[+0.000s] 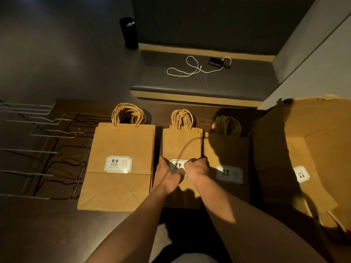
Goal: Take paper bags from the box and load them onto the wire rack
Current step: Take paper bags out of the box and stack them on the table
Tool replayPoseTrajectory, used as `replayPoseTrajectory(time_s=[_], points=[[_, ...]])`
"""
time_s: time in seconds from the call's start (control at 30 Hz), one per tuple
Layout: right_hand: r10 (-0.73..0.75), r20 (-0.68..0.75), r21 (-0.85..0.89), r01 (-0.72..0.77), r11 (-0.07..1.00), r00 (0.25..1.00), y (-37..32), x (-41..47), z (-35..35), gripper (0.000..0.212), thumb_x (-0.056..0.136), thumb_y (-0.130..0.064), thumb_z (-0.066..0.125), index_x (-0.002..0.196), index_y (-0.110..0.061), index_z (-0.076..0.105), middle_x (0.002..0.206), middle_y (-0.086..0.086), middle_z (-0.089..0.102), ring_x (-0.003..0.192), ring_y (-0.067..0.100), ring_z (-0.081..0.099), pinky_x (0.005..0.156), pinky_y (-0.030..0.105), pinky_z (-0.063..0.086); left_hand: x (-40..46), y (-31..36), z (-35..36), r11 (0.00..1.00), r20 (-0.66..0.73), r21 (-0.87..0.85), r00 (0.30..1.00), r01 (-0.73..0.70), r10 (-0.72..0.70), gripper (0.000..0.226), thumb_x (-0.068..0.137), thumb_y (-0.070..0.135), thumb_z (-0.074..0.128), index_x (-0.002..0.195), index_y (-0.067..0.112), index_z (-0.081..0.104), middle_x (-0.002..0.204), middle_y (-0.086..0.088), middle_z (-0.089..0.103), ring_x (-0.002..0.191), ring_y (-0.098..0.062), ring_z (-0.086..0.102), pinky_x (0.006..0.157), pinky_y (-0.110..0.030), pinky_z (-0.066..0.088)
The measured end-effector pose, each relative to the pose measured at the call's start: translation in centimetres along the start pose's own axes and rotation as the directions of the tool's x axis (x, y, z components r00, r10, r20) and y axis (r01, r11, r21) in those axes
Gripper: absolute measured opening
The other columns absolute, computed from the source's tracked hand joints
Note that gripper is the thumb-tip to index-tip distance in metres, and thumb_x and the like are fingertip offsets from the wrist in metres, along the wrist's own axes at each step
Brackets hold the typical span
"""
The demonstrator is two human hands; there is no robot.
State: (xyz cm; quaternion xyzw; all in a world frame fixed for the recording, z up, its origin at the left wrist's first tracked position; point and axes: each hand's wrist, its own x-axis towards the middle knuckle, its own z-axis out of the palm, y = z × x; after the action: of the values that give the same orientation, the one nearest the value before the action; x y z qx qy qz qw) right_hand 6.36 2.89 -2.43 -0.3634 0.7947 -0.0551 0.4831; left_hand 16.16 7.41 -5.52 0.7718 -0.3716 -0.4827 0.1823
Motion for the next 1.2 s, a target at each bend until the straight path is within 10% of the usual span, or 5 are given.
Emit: replayPoseTrajectory(time_s=[0.33,0.63,0.9,1.03,1.2], points=[[0.034,0.087,0.061,-0.039,0.997,0.996,0.2,0.7,-0.4,0.070,0.094,-0.021,0.051,0.154,-0.019,0.016,0.151,0.010,0.038,0.133,0.031,0.042,0.102,0.034,0.038,1.1,0.2,-1.1,0.987,0.043,-0.141,0.996,0.078,-0.073,0.080,0.087,0.023,0.057,0.156,0.032,0.018,0.129,0.001,0.063,0.106,-0.019,0.060,0.091,-0.029,0.047],[-0.038,-0.007,0.047,0.038,0.998,0.999,-1.5,0.0,-1.1,0.063,0.094,-0.017,0.048,0.150,-0.005,0.022,0.141,0.017,0.048,0.128,0.033,0.047,0.100,0.035,0.043,1.3,2.5,-2.0,0.992,-0.023,-0.029,0.992,0.120,-0.121,0.056,0.096,0.027,0.054,0.143,0.005,0.033,0.134,-0.014,0.055,0.117,-0.031,0.056,0.098,-0.035,0.046],[-0.308,0.000,0.217,0.301,0.929,0.951,-4.5,-0.1,-5.5,0.005,0.094,-0.015,0.053,0.099,-0.015,0.054,0.082,-0.001,0.051,0.071,0.010,0.049,0.067,0.025,0.043,-0.5,10.3,-2.7,0.990,-0.162,-0.078,0.981,-0.119,0.105,0.033,0.098,0.027,0.054,0.128,0.013,0.056,0.119,-0.006,0.064,0.095,-0.017,0.056,0.077,-0.025,0.042],[-0.440,-0.028,0.310,0.427,0.850,0.897,-6.4,-1.4,-9.7,0.021,0.096,-0.012,0.047,0.086,-0.014,0.065,0.093,0.008,0.061,0.091,0.025,0.057,0.078,0.034,0.046,-2.4,15.1,-1.5,0.954,-0.166,-0.120,0.953,-0.276,0.255,0.016,0.094,0.015,0.052,0.100,0.015,0.066,0.095,0.001,0.066,0.092,-0.016,0.061,0.071,-0.023,0.043],[-0.454,-0.235,0.503,0.507,0.700,0.859,-7.1,-2.5,-17.3,0.027,0.089,-0.006,0.051,0.065,-0.018,0.055,0.070,-0.002,0.056,0.071,0.017,0.055,0.076,0.038,0.049,-4.6,21.5,1.5,0.878,-0.186,-0.206,0.898,-0.432,0.398,0.013,0.086,0.019,0.056,0.081,0.021,0.068,0.084,0.003,0.072,0.087,-0.021,0.067,0.085,-0.040,0.056]])
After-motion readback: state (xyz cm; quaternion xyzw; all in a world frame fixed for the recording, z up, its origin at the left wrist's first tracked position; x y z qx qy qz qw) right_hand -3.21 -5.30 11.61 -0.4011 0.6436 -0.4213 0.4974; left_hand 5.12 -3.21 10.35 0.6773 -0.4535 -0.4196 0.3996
